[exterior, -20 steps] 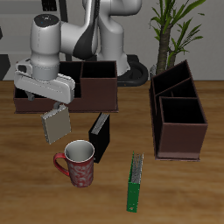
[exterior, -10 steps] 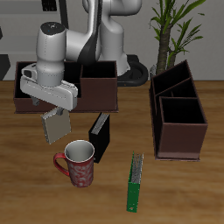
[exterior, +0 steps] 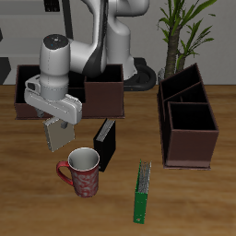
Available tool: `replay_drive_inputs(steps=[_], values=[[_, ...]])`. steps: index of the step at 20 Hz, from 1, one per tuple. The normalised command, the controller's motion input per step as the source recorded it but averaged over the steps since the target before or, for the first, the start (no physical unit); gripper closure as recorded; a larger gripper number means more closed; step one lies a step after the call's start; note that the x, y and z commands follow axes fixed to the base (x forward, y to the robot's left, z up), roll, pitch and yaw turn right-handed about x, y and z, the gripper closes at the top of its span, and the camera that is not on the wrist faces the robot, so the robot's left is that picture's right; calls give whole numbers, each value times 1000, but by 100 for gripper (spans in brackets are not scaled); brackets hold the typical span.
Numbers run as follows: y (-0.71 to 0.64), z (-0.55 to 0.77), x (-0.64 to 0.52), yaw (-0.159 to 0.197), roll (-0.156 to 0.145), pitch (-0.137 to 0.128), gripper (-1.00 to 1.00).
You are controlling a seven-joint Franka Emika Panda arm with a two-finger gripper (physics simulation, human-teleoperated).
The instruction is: Place the yellow book into the left desk caddy's right compartment and place the green book into the back desk caddy's front compartment and place the black book into the back desk caddy's back compartment
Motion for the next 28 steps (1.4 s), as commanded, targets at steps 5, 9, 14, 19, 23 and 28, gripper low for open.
replay_drive_inputs(steps=[5,9,14,19,23,28], values=[[-40,-214,19,-51,-17,57,-100],[-14,-177,26,-15,-8,34,-100],[60,-53,-18,-5,20,7,100],[128,65,-2,-1,25,-2,100],[207,406,-9,57,21,-54,100],[343,508,22,103,4,-8,100]])
